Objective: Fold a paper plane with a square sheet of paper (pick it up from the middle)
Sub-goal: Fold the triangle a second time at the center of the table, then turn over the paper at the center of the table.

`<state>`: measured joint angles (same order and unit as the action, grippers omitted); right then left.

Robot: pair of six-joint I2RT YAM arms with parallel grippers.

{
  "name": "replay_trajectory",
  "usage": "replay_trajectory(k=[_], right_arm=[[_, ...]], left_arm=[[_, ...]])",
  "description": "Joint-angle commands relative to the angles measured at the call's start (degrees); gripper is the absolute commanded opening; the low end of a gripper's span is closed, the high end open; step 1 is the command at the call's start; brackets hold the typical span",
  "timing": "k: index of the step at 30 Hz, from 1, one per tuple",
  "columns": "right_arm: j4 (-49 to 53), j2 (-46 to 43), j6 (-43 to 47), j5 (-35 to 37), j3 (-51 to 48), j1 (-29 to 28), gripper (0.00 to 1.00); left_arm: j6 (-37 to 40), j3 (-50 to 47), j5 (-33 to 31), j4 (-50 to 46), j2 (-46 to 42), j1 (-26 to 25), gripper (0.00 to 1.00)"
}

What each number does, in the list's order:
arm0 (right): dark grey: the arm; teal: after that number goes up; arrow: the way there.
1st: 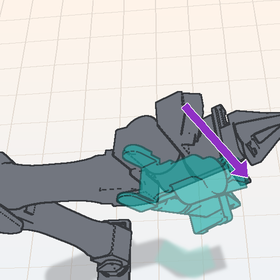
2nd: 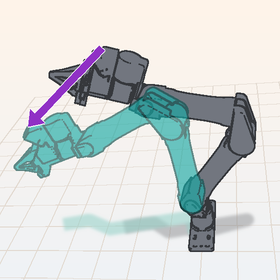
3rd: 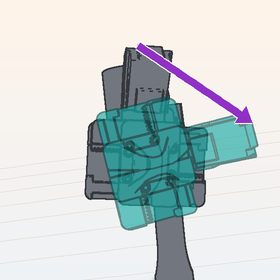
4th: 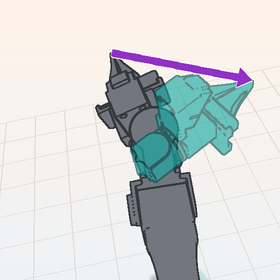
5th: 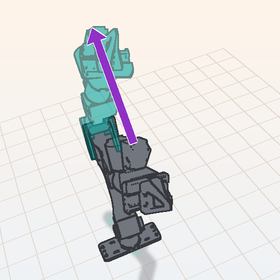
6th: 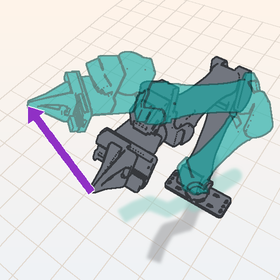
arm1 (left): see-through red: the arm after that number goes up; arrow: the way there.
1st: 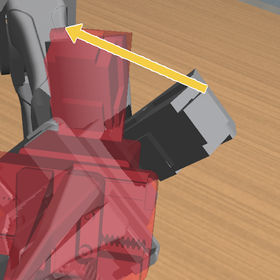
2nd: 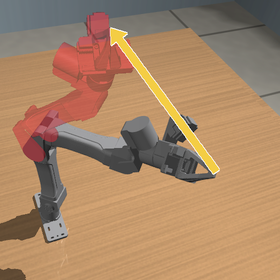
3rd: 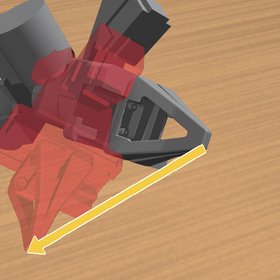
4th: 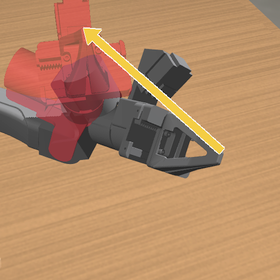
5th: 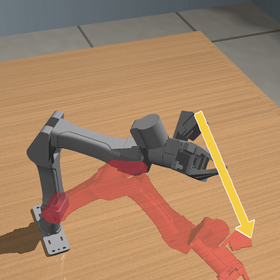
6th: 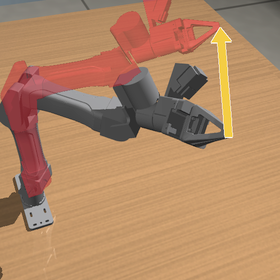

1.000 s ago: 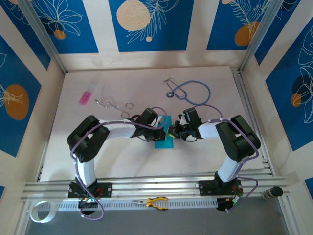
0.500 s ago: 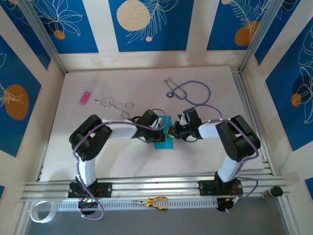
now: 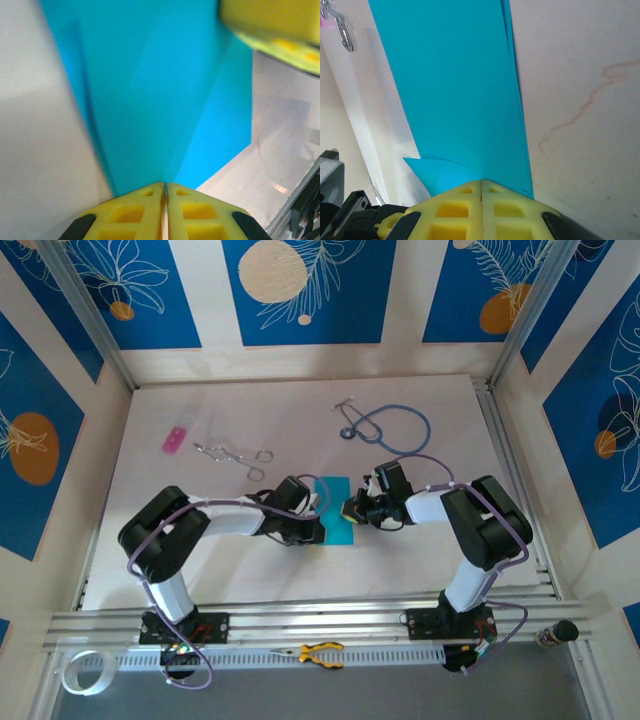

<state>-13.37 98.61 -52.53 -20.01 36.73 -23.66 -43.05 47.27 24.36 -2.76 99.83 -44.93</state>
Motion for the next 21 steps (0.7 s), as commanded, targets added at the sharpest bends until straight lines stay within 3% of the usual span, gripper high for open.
replay_trajectory(k=[1, 10, 17, 21], right_arm=[[3.9, 2.5, 0.9, 3.0, -1.7, 0.5, 0.0], [3.8, -0.5, 2.1, 0.6, 0.0, 0.2, 0.0], [6.4, -3.5, 2.9, -0.5, 3.1, 0.0, 0.02], [7.1, -6.3, 3.5, -0.5, 3.0, -0.2, 0.09]], left_arm=[[1.3, -1.8, -0.8, -10.4, -1.2, -0.6, 0.13], [7.0, 7.6, -2.3, -14.6, -9.4, 1.0, 0.16], [10.5, 14.2, 2.1, -12.4, -0.2, 5.0, 0.13], [12.9, 17.6, 3.4, -13.4, 4.3, 5.6, 0.12]])
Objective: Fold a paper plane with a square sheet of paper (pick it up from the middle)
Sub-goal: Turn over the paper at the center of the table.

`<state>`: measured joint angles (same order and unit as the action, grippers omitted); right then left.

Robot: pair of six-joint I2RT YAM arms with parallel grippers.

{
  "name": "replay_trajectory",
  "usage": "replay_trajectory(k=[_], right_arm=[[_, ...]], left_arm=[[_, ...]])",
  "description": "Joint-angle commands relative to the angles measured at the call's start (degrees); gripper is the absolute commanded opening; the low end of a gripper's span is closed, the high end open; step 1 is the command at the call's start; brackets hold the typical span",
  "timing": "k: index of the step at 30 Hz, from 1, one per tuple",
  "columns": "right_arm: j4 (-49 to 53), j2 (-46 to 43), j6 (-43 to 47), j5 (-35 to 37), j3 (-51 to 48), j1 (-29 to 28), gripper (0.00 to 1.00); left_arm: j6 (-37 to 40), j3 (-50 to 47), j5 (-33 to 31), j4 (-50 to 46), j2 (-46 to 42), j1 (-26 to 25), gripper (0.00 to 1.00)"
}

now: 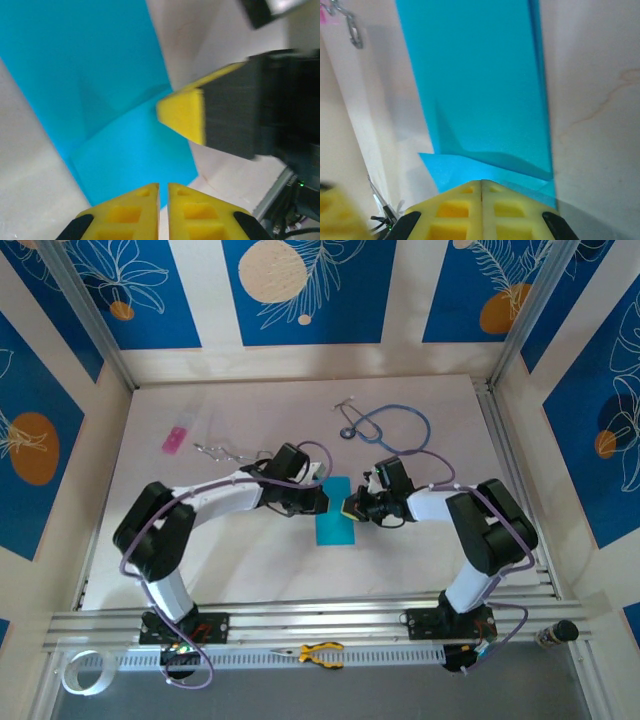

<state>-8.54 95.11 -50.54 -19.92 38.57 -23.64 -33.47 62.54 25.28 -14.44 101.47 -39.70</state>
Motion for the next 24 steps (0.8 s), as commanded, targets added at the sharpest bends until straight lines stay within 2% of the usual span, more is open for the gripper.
replay_trajectory(k=[1, 7, 10, 11, 14, 15, 24], right_arm=[[2.7, -3.4, 1.6, -0.3, 1.1, -0.3, 0.09], [7.7, -10.7, 0.9, 2.0, -1.7, -1.1, 0.13], [13.3, -13.8, -0.4, 5.8, -2.5, -3.0, 0.16], [14.8, -14.6, -0.8, 7.1, -2.8, -3.9, 0.18], [17.2, -16.5, -3.1, 10.3, -4.1, -6.8, 0.35], [18.3, -16.8, -4.1, 11.3, -4.3, -7.6, 0.37], [20.7, -13.7, -6.7, 12.7, -3.6, -11.6, 0.37]], left_arm=[[3.8, 2.9, 2.5, -2.4, 3.5, 0.5, 0.12], [6.3, 3.2, 0.8, -3.8, 6.9, 0.5, 0.11], [7.1, 2.7, 0.2, -4.2, 7.6, 0.5, 0.1], [7.3, 2.5, 0.3, -4.2, 7.8, 0.5, 0.09], [7.3, 0.7, 0.0, -3.7, 7.8, 0.4, 0.08], [7.1, 0.0, -0.1, -3.4, 7.7, 0.4, 0.07], [2.2, -6.4, 0.7, 2.2, 6.4, 0.4, 0.04]])
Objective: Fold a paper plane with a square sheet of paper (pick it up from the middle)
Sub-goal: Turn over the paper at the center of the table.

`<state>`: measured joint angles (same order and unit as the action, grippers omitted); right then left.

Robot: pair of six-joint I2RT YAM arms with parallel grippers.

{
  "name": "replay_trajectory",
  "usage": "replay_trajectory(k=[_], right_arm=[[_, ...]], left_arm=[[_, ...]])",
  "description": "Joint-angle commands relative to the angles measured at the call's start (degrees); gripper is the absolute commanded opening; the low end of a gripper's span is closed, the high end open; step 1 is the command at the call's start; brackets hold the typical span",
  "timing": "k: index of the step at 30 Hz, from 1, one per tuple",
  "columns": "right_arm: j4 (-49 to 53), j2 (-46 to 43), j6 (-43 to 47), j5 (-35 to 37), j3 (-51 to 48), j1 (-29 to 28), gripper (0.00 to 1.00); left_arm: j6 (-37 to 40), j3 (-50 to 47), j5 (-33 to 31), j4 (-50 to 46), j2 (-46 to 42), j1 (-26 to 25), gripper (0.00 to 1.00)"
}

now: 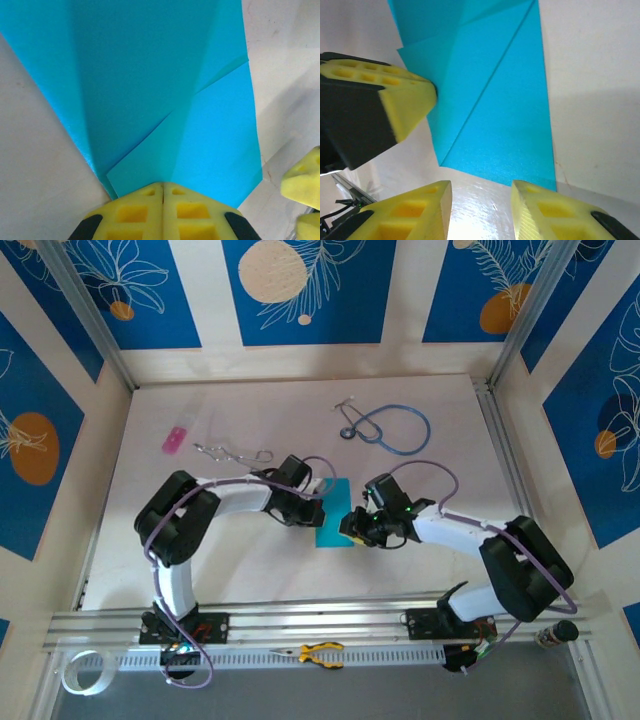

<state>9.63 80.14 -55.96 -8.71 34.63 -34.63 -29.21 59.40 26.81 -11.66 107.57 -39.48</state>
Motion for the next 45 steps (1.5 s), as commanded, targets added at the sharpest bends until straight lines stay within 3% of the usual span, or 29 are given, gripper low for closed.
replay_trajectory(k=[1, 7, 27, 33, 45], right_arm=[[2.8, 1.5, -1.3, 1.7, 0.7, -0.7, 0.37], [4.7, 2.3, -2.2, 4.5, 1.1, -1.0, 0.37], [-6.4, 7.3, -2.6, -0.6, 2.2, 0.3, 0.42], [-12.4, 8.0, -1.6, -4.1, 1.3, 2.8, 0.5], [-12.6, 12.7, 4.8, -8.7, 6.2, 7.0, 0.51]], left_arm=[[-2.6, -3.7, -1.0, -0.2, 0.1, 0.2, 0.03], [-4.3, -5.3, -0.9, 1.5, -1.0, 0.1, 0.03], [-4.7, -5.3, -0.4, 2.4, -0.5, 0.0, 0.02], [-4.6, -5.1, -0.2, 2.4, -0.4, 0.0, 0.02], [-4.8, -5.0, 0.2, 2.8, -0.2, 0.0, 0.02]])
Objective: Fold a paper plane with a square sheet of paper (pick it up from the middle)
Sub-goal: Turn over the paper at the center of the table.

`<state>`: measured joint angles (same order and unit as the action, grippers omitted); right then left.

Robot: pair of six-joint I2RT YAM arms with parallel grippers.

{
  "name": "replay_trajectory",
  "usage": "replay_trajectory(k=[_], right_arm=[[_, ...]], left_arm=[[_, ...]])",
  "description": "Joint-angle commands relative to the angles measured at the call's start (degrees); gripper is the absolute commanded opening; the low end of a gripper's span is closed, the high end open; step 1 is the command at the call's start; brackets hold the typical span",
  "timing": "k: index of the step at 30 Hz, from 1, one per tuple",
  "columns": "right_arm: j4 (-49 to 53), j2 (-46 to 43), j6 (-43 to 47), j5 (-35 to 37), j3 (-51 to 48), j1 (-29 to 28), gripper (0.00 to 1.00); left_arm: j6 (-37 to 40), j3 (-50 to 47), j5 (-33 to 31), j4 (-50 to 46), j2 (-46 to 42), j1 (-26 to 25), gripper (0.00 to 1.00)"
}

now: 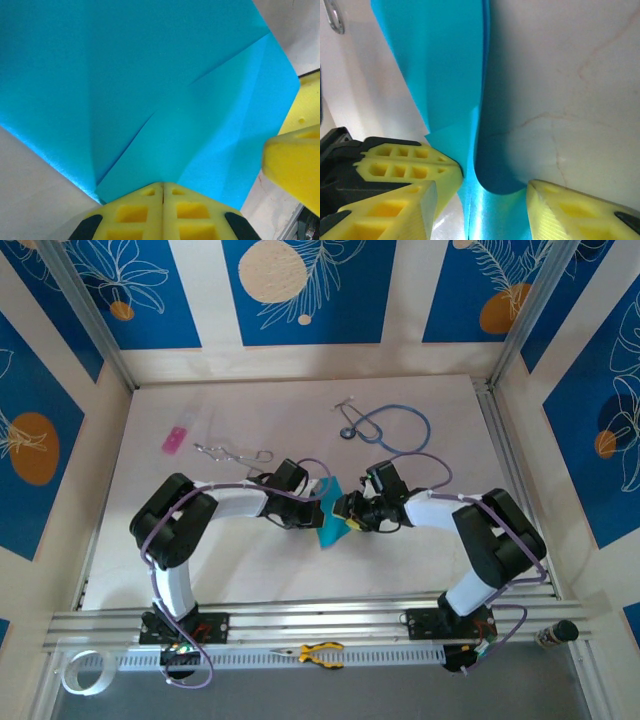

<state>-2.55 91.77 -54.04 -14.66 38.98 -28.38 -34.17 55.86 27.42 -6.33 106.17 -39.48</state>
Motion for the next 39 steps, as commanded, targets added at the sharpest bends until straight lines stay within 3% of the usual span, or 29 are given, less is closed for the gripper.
replay_trajectory(k=[1, 9, 28, 39], right_arm=[[-0.2, 1.4, 3.1, -2.8, 2.0, 0.9, 0.51], [-2.5, 4.0, 6.3, -4.3, 3.1, 1.9, 0.48], [-9.7, 7.8, 6.4, -9.6, 0.9, 4.9, 0.31], [-13.3, 8.1, 6.0, -10.5, -0.9, 5.6, 0.14]], left_arm=[[0.1, -1.6, -0.3, -2.5, 1.2, 0.0, 0.02], [0.0, -1.8, -0.4, -2.3, 1.2, -0.1, 0.02], [-0.4, -1.8, -0.8, -2.3, 0.4, 0.0, 0.02], [-2.0, -2.3, 0.6, 0.2, -1.0, 0.1, 0.05]])
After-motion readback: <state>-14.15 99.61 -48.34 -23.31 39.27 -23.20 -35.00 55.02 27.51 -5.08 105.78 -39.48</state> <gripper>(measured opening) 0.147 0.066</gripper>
